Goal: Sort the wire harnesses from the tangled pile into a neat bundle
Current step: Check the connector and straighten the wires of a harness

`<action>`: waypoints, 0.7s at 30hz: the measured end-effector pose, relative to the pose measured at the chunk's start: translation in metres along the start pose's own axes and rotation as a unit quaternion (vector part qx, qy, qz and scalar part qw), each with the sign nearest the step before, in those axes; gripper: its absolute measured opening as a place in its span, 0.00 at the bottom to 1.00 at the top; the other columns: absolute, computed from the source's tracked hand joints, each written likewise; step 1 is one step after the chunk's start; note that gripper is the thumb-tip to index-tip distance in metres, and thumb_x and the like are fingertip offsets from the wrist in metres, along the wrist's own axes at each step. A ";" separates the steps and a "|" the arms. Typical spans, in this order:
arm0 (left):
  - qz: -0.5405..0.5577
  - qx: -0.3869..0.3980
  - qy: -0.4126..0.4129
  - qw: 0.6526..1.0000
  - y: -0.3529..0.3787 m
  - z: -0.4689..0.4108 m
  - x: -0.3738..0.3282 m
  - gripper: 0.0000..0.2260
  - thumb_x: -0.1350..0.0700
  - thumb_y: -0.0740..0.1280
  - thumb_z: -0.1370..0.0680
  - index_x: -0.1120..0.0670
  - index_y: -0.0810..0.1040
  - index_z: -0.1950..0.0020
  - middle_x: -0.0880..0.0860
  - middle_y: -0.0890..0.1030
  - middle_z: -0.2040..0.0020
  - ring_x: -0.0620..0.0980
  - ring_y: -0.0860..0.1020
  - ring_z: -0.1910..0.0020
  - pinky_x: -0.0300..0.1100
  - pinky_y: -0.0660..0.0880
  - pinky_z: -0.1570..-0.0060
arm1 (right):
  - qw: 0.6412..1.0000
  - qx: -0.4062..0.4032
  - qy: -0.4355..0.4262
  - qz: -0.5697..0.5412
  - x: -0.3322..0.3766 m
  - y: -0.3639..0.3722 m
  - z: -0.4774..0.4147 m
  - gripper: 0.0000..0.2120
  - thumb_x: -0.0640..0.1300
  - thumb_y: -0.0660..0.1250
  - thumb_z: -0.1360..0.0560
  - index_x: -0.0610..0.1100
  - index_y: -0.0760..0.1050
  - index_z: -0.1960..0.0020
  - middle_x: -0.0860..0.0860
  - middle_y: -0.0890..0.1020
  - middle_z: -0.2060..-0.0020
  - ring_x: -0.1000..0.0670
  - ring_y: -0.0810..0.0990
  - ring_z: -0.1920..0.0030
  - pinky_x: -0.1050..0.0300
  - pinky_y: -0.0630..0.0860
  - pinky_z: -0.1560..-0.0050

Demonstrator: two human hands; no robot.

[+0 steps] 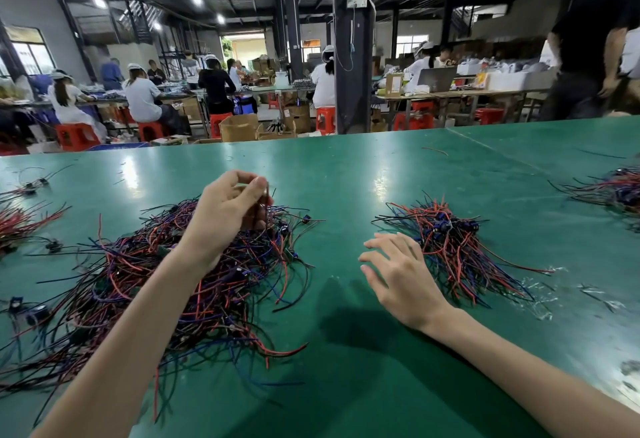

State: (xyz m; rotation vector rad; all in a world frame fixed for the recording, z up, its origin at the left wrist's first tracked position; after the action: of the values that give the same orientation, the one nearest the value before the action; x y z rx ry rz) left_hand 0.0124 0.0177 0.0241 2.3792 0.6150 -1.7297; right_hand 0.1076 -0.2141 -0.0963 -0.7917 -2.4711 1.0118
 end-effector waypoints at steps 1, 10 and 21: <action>0.032 0.007 -0.010 0.999 0.008 0.002 -0.001 0.05 0.57 0.62 0.21 0.58 0.74 0.51 0.53 0.81 0.62 0.43 0.77 0.70 0.35 0.76 0.69 | 1.000 -0.018 0.005 -0.022 0.002 -0.003 -0.001 0.06 0.43 0.67 0.27 0.44 0.81 0.53 0.50 0.81 0.51 0.46 0.77 0.43 0.50 0.63 0.40; 0.278 0.099 -0.205 0.933 0.085 0.033 0.037 0.08 0.59 0.61 0.21 0.65 0.73 0.53 0.58 0.82 0.64 0.46 0.80 0.72 0.34 0.77 0.71 | 0.772 0.118 0.200 -0.592 0.017 -0.018 -0.006 0.22 0.37 0.72 0.32 0.43 0.73 0.39 0.47 0.81 0.62 0.51 0.80 0.60 0.57 0.76 0.49; 0.279 0.113 -0.279 0.912 0.091 0.050 0.069 0.07 0.54 0.64 0.23 0.58 0.73 0.58 0.54 0.77 0.70 0.43 0.74 0.77 0.30 0.73 0.75 | 0.566 0.152 0.297 -0.754 0.012 -0.021 -0.004 0.09 0.40 0.69 0.30 0.41 0.83 0.52 0.44 0.81 0.64 0.50 0.78 0.66 0.55 0.79 0.61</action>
State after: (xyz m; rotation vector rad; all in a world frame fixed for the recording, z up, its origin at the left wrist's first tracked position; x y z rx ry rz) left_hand 0.0227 -0.0654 -0.0688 1.7552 -0.3318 -2.1014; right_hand 0.0927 -0.2166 -0.0775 0.9477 -1.3478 0.2674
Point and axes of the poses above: each hand's wrist, its own z-axis away from the middle knuckle, its own y-axis out of the palm, x = y × z, the point moved 1 cm from there along -z, towards the middle knuckle
